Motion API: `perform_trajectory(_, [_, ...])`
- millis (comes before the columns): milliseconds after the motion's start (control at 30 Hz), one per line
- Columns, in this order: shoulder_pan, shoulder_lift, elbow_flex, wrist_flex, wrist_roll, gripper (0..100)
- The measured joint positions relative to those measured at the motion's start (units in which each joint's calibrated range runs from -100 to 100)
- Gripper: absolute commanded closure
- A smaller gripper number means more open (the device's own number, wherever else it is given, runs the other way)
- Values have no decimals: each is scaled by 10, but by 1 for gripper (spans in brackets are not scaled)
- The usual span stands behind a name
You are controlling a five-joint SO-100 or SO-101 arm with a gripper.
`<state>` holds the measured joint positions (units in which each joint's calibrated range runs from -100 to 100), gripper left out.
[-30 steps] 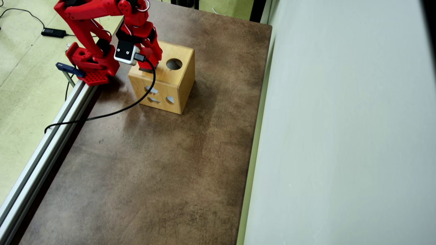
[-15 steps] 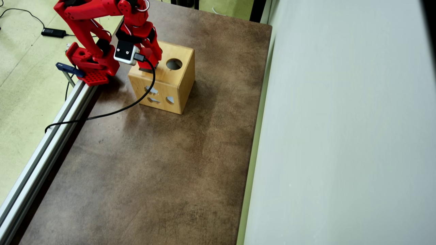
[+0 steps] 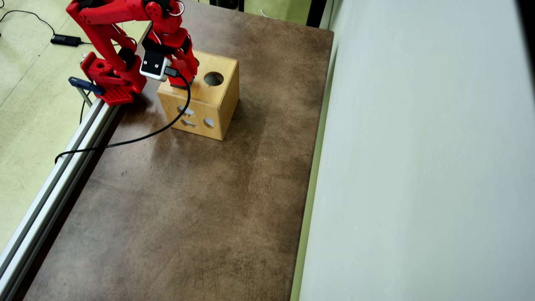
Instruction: Pick and place the red cube on the square hole
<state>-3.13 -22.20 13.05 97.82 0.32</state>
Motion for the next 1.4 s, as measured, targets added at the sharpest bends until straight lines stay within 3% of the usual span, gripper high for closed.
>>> perform_trajectory(1400, [0,35,18,0,0,98])
